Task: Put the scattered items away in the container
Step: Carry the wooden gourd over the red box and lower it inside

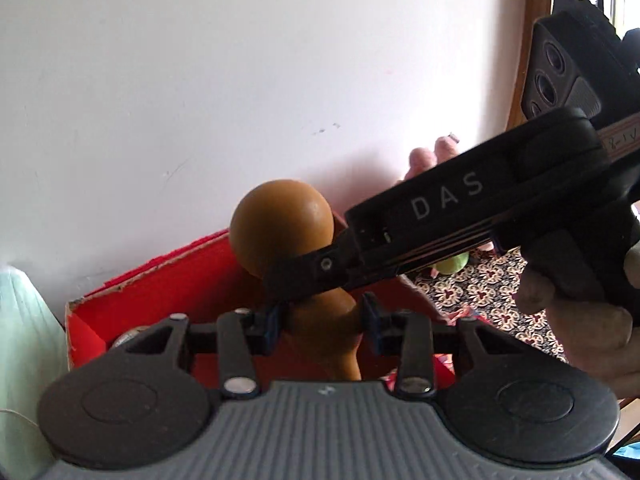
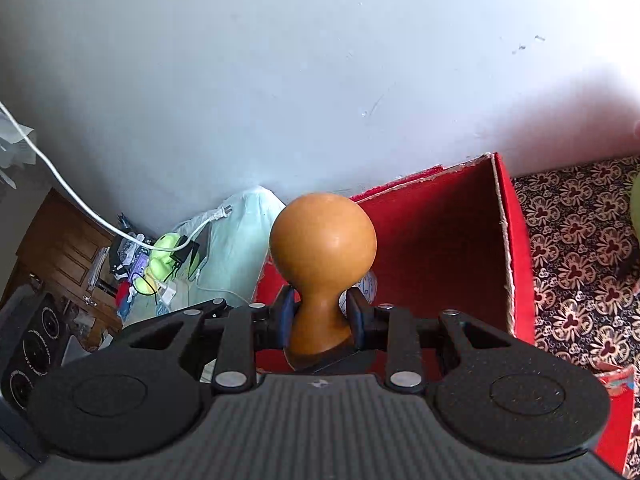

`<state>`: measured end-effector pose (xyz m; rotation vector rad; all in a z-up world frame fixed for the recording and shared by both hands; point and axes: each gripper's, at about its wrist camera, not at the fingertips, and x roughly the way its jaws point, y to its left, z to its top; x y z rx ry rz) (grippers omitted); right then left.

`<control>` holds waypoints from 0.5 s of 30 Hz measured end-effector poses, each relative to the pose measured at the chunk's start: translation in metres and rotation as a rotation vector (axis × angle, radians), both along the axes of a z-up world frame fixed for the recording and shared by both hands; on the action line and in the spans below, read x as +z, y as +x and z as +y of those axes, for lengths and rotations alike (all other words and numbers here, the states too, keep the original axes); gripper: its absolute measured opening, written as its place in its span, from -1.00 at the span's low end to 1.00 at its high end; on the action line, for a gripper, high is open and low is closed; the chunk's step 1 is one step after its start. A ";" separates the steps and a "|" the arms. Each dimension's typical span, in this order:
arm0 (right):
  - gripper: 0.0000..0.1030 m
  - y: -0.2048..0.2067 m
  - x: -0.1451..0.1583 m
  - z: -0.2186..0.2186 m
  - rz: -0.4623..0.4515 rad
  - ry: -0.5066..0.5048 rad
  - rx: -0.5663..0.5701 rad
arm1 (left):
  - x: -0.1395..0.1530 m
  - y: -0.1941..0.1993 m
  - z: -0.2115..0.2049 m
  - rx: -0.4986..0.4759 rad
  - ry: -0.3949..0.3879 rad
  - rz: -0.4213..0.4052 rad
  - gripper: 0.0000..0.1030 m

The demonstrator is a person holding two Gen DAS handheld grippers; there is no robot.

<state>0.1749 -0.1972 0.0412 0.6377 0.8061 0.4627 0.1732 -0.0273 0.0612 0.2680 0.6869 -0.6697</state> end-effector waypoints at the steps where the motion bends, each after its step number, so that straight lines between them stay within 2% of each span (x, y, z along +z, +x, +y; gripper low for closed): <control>1: -0.40 0.011 -0.006 0.003 0.029 0.000 0.004 | -0.006 0.011 0.002 0.010 0.008 0.026 -0.22; 5: -0.39 0.051 -0.032 0.017 0.153 0.024 0.023 | -0.028 0.044 0.012 0.050 0.039 0.110 -0.21; 7: -0.39 0.066 -0.041 0.024 0.189 0.021 0.038 | -0.037 0.056 0.017 0.064 0.048 0.139 -0.21; 10: -0.39 0.082 -0.054 0.038 0.239 -0.012 0.056 | -0.053 0.078 0.025 0.090 0.045 0.226 -0.20; 15: -0.40 0.103 -0.071 0.049 0.320 -0.005 0.053 | -0.070 0.097 0.033 0.118 0.070 0.291 -0.20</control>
